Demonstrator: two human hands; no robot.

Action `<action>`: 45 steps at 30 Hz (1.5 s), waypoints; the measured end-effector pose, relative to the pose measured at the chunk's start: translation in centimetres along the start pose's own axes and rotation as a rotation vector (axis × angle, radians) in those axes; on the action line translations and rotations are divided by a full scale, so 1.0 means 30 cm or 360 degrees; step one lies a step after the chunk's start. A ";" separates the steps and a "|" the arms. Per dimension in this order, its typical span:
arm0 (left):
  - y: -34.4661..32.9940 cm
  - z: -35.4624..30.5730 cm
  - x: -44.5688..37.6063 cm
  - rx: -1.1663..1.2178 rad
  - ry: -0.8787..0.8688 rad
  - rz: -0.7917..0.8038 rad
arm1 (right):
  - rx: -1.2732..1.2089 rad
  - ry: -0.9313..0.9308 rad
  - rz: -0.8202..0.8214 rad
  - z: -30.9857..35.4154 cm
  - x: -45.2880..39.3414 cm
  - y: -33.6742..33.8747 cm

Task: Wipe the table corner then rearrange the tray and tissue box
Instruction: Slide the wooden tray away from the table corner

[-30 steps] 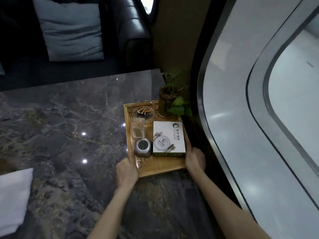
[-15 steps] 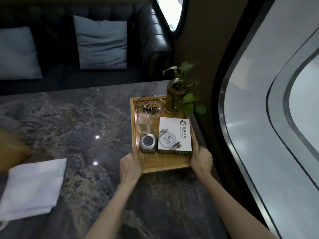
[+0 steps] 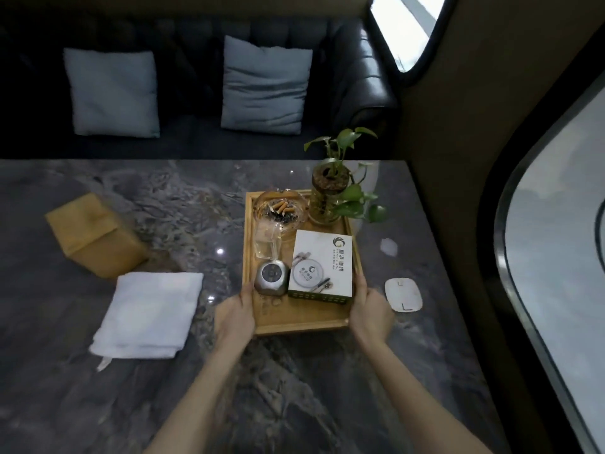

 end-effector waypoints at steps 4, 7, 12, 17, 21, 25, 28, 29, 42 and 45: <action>0.027 0.114 -0.003 -0.0084 0.0029 0.0027 | -0.0012 -0.0009 0.0032 -0.003 0.066 -0.074; 0.037 0.180 0.003 -0.0056 0.0074 0.0065 | 0.0005 -0.0036 0.0055 -0.004 0.116 -0.109; 0.056 0.257 -0.003 0.0007 0.0104 0.0117 | 0.0063 -0.0078 0.0030 0.000 0.171 -0.160; 0.065 0.293 -0.015 0.0064 0.0075 0.0167 | 0.0143 -0.0082 -0.0031 0.004 0.207 -0.193; 0.069 0.310 -0.031 0.0072 0.0050 0.0190 | 0.0125 -0.0126 -0.0035 -0.007 0.218 -0.215; 0.065 0.313 -0.020 0.0092 0.0026 0.0202 | 0.0068 -0.0182 0.0027 -0.029 0.227 -0.223; 0.038 0.343 -0.030 0.0071 0.0037 0.0264 | 0.0095 -0.0221 -0.0028 -0.043 0.232 -0.234; 0.039 0.342 -0.029 0.0069 0.0030 0.0261 | 0.0094 -0.0221 -0.0022 -0.043 0.233 -0.233; 0.041 0.298 -0.030 -0.0438 -0.0161 0.0302 | 0.0829 0.0359 0.0199 0.046 0.236 -0.208; 0.048 0.280 -0.032 -0.0682 -0.0225 0.0392 | 0.0956 0.0424 0.0236 0.052 0.232 -0.215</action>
Point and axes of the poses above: each hand's wrist, its own x-axis away from the middle knuckle, its own y-axis out of the back of the hand, z = x × y, the point moved 7 cm from there along -x, towards the middle knuckle, and after that the axes turned 10 degrees about -y, right-handed, at the moved point
